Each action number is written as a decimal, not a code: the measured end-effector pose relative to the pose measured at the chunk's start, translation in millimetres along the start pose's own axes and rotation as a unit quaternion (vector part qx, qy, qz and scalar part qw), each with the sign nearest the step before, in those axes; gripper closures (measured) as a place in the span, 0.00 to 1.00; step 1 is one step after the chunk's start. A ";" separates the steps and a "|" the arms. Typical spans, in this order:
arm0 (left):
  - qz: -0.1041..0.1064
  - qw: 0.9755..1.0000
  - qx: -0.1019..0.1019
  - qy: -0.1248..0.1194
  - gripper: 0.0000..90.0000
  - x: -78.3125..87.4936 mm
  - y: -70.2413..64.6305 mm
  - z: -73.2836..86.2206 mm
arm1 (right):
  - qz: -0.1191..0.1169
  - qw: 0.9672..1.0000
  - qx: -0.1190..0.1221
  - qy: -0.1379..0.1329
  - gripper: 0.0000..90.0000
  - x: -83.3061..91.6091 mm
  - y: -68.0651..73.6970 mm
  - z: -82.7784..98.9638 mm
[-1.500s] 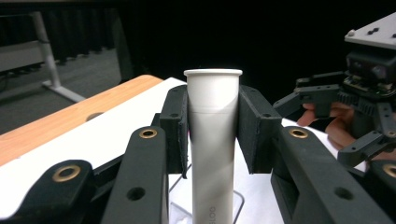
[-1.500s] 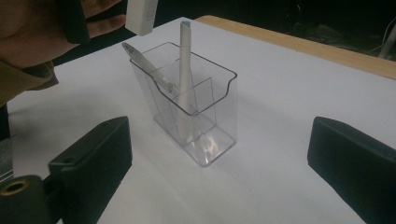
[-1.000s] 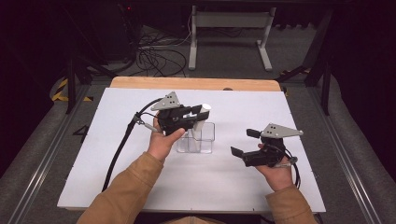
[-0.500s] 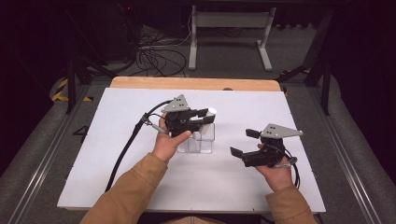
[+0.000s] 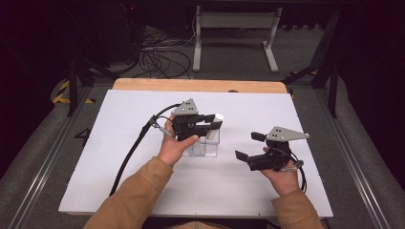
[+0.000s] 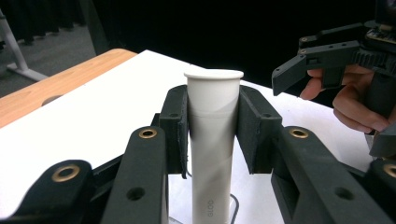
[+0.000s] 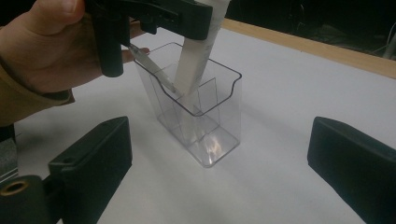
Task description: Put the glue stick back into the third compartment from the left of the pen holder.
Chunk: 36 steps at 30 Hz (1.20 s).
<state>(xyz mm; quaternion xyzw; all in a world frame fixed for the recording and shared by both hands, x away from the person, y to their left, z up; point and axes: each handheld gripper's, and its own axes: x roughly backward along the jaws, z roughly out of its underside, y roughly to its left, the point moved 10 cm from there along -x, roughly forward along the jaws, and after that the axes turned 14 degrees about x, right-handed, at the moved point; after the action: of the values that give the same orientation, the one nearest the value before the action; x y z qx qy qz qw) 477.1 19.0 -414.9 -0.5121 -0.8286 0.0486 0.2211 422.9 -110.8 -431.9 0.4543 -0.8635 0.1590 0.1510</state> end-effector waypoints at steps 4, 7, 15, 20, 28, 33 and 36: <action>-0.027 0.999 -0.017 -0.007 0.55 3.0 3.3 -2.2 | 0.000 1.000 0.001 -0.001 0.08 0.4 -0.1 -0.3; -0.034 0.999 -0.024 -0.015 0.51 10.2 2.3 -7.2 | 0.001 1.000 0.001 -0.001 0.08 0.7 -0.4 -0.4; -0.047 0.996 -0.051 -0.054 0.34 37.5 -9.1 -19.9 | 0.004 1.000 0.002 -0.003 0.08 1.7 -1.1 -1.2; -0.058 0.994 -0.067 -0.061 0.31 49.8 -14.1 -21.6 | 0.006 1.000 0.002 -0.005 0.08 2.5 -2.4 -1.4; -0.075 0.994 -0.071 -0.047 0.29 56.2 -10.9 -16.5 | 0.005 1.000 0.002 -0.005 0.08 2.5 -1.8 -1.7; -0.071 0.994 -0.063 -0.048 0.28 67.8 -13.3 -15.9 | 0.004 1.000 0.002 -0.007 0.07 3.9 -1.6 -1.9; -0.055 0.996 -0.042 -0.056 0.28 78.1 -15.9 -14.7 | 0.005 1.000 0.004 -0.009 0.07 5.0 -1.6 -2.3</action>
<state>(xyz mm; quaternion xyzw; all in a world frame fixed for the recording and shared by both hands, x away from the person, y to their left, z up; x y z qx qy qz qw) 440.6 77.3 -372.2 -0.4710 -0.8678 0.0303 0.1555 421.8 -114.4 -427.6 0.4516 -0.8665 0.1593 0.1408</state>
